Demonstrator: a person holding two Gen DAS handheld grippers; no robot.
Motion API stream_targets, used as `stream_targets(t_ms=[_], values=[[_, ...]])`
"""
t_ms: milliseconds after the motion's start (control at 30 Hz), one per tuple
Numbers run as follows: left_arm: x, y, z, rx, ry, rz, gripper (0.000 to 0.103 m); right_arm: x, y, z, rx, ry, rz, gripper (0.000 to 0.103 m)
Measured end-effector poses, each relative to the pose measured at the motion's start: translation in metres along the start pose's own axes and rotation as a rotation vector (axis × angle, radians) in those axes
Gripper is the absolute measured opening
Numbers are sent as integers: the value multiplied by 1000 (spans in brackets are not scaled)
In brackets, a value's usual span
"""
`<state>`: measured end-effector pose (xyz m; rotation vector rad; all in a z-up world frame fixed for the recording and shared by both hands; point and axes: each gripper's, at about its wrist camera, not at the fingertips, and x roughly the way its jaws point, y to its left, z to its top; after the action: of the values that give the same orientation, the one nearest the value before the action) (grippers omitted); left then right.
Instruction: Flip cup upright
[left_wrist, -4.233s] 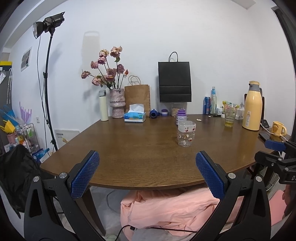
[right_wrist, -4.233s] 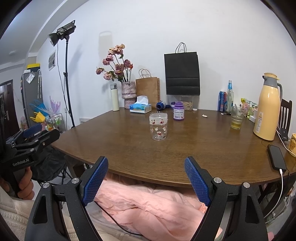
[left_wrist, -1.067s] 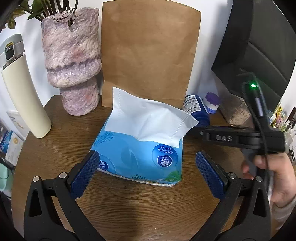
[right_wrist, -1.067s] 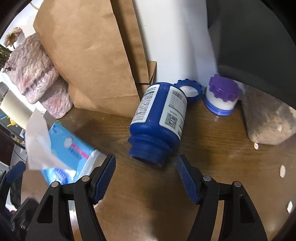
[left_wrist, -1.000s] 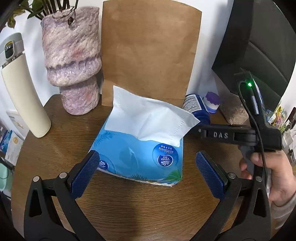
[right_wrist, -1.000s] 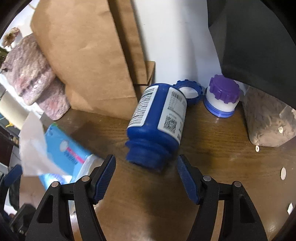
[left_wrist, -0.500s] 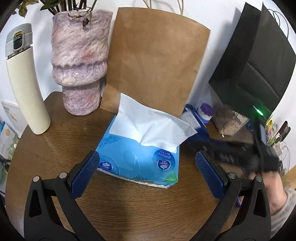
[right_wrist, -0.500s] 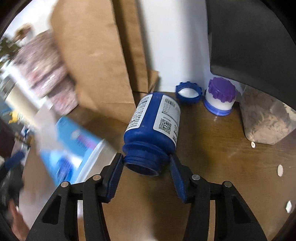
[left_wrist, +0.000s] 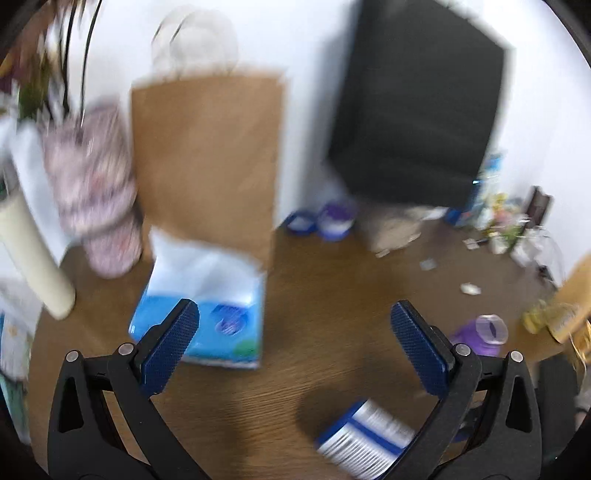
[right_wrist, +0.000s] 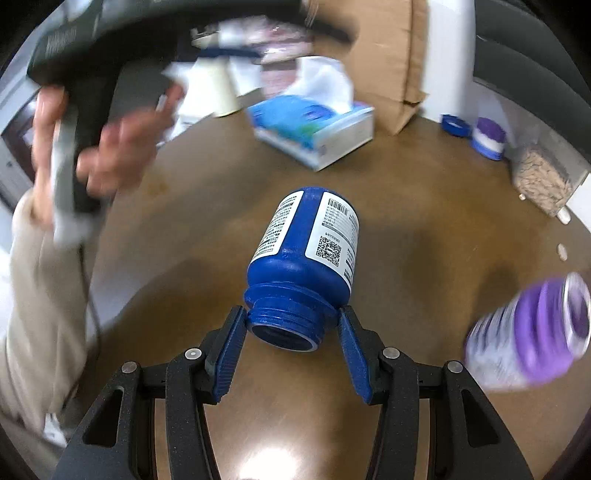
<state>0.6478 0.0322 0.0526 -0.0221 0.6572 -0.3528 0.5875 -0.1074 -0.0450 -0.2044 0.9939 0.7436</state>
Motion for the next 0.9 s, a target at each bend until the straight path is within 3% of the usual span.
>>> stream_targets(t_ms=[100,200,267,333,400,467,533,667,800,900], values=[[-27,-29,-14,20,-7,-78,103,-17,1,-28,-19,-25,34,55],[-19,-54,-42,66,87,-195,103,-25,-4,-49,-42,-11,52,55],[0,-73,-68,95,170,-208,102,-25,-8,-60,-63,8,64,55],[19,-78,-82,60,223,-230,89,-23,-14,-66,-73,12,77,55],[42,-81,-88,19,302,-203,72,-25,-18,-70,-72,-14,101,56],[54,-79,-91,-1,321,-190,68,-27,-20,-73,-94,-31,103,56],[59,-79,-95,15,340,-187,53,-27,-20,-77,-123,-37,106,56],[63,-75,-98,15,350,-190,46,-31,-28,-78,-102,-79,110,56],[65,-67,-99,16,343,-157,45,-38,-38,-79,-84,-122,-51,56],[64,-60,-102,16,356,-145,45,-41,-49,-81,-21,-143,-48,56]])
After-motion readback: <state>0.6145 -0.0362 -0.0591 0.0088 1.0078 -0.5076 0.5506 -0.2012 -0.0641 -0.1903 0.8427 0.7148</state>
